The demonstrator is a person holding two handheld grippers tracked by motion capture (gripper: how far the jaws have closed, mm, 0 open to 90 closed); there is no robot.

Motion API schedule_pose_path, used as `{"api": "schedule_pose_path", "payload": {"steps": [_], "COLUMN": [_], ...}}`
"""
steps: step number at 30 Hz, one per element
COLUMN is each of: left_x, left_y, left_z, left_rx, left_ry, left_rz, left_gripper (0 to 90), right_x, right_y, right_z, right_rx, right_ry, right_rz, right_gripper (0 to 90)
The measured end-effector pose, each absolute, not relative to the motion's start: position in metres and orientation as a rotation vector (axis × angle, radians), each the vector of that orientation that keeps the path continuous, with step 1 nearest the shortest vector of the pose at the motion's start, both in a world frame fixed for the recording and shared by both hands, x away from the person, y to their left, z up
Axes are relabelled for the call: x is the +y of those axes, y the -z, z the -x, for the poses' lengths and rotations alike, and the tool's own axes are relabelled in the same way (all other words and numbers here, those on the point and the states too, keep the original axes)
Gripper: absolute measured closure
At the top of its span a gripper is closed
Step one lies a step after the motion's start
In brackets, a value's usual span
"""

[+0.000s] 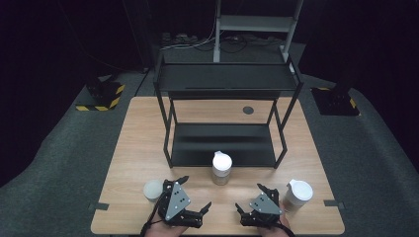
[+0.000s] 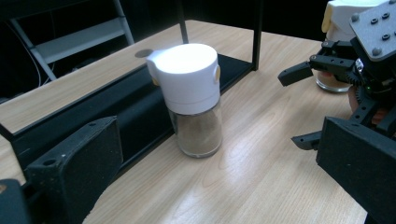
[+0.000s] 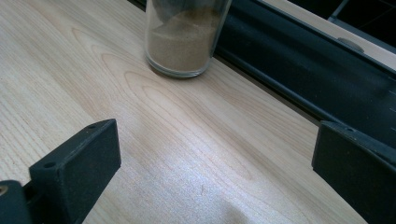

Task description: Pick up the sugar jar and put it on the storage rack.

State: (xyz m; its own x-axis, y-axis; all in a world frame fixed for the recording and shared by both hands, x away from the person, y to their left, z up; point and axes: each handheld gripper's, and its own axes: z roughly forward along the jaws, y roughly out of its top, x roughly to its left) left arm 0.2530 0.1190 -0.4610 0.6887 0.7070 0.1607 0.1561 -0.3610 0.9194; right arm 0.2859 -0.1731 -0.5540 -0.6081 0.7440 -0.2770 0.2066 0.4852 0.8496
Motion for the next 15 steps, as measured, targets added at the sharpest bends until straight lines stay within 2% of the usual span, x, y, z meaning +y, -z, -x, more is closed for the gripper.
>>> {"api": "schedule_pose_path", "payload": {"steps": [15], "left_x": [0.155], "left_y": [0.453], "left_z": [-0.246], "left_rx": [0.734], "left_ry": [-0.723], "left_rz": [-1.832], "left_gripper": [0.4], "right_x": [-0.174], "right_y": [0.554], "right_z": [-0.286], "right_rx": [2.090], "right_ry": [-1.083], "right_rz": [-0.779], "right_gripper": [0.4]}}
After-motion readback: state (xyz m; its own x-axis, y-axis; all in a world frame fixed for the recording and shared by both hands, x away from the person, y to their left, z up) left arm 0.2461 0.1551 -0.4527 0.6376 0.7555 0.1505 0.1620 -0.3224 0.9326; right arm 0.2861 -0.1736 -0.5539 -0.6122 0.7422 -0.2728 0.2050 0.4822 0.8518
